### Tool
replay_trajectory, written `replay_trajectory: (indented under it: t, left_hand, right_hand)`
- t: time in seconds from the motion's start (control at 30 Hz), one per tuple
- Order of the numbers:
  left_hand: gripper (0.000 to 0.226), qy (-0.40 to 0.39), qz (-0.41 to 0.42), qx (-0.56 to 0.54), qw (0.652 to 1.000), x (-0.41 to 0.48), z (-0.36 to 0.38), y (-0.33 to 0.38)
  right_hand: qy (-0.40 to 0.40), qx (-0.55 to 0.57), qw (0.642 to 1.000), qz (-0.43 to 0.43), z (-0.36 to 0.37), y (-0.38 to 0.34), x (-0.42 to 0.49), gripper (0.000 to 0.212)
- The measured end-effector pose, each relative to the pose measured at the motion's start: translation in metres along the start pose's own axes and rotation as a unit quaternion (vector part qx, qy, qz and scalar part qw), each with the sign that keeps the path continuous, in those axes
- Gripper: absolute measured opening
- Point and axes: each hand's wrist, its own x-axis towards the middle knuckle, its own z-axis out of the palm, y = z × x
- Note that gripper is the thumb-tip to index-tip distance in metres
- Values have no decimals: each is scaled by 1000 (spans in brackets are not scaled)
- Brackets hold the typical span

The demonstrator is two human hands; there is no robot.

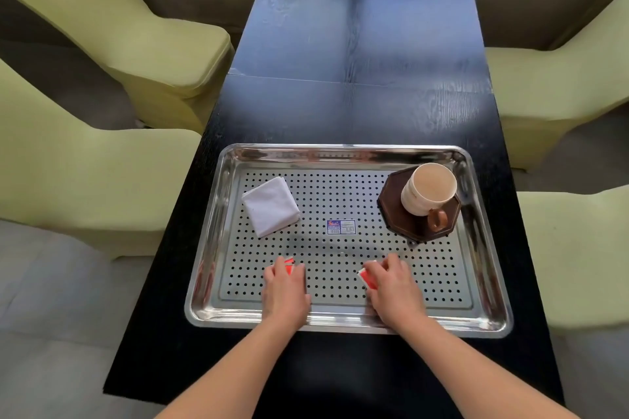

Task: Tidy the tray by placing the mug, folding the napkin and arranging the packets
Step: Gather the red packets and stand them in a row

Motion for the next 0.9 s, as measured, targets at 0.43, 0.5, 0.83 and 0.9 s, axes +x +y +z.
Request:
replay_trajectory:
  t: [0.43,0.5,0.83,0.9]
  left_hand:
    - [88,-1,96,-55,994,1,6,-1]
    - [79,4,95,-62,994,2,4,-7]
    - [78,-4,102,-16,995,11,-1,-10]
    - [77,-3,104,-16,994,11,-1,-10]
  right_hand:
    - [9,-6,999,-48,1,-4,4,60]
    - [27,-4,998,-55,-1,-2,2,57]
    - [66,208,970,-107,-23,-22,-3,8]
    - [60,170,974,-135,-17,-23,-6,6]
